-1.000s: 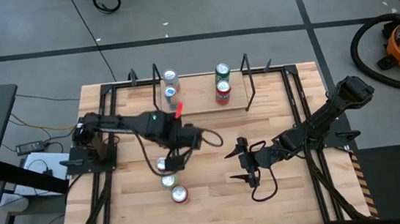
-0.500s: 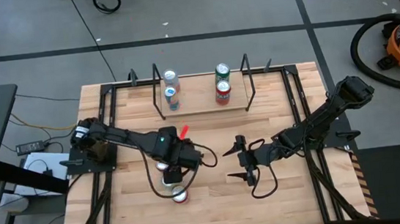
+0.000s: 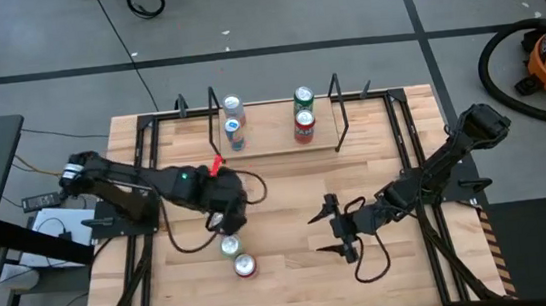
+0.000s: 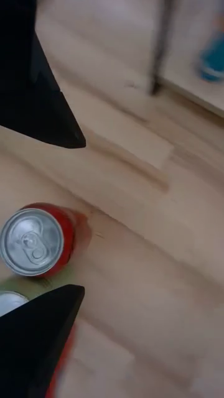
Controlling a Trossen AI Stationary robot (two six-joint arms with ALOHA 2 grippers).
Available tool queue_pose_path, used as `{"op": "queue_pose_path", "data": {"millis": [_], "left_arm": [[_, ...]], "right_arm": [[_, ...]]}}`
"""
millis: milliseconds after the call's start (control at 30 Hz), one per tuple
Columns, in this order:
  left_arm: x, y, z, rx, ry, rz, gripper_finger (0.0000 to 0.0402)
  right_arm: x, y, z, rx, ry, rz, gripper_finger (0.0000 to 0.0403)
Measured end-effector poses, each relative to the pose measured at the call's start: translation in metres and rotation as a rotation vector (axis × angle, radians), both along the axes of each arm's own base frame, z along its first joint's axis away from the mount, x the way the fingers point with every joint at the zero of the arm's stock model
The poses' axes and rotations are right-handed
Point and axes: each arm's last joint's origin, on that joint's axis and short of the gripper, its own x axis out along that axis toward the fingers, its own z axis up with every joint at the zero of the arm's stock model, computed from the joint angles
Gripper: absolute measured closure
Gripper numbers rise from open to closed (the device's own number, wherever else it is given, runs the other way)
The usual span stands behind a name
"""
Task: Place canned beverage on shelf
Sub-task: Put the red-black soda can on the shelf
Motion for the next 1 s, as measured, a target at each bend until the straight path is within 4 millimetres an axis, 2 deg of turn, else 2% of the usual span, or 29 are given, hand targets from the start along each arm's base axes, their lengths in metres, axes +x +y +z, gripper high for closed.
{"op": "queue_pose_path", "data": {"millis": [67, 200, 333, 433, 600, 1000], "left_arm": [[-0.006, 0.003, -0.005, -0.042, -0.007, 0.107, 0.0012], [-0.010, 0.002, -0.022, -0.093, 0.046, 0.203, 0.0012], [-0.005, 0.003, -0.034, -0.120, 0.023, 0.277, 0.0012], [0.000, 0.006, -0.035, -0.144, -0.023, 0.307, 0.0012], [0.000, 0.005, -0.036, -0.210, -0.007, 0.304, 0.0012], [0.007, -0.002, -0.039, -0.221, -0.042, 0.241, 0.0012]], "right_arm": [[-0.001, 0.002, 0.000, -0.026, -0.003, 0.021, 0.0041], [-0.002, 0.003, -0.001, -0.069, 0.004, 0.072, 0.0041], [-0.003, 0.003, -0.004, -0.082, 0.034, 0.115, 0.0041], [-0.005, 0.003, -0.006, -0.100, 0.065, 0.132, 0.0041], [-0.006, 0.002, -0.009, -0.139, 0.086, 0.158, 0.0041], [-0.008, 0.006, -0.009, -0.110, 0.102, 0.277, 0.0041]]}}
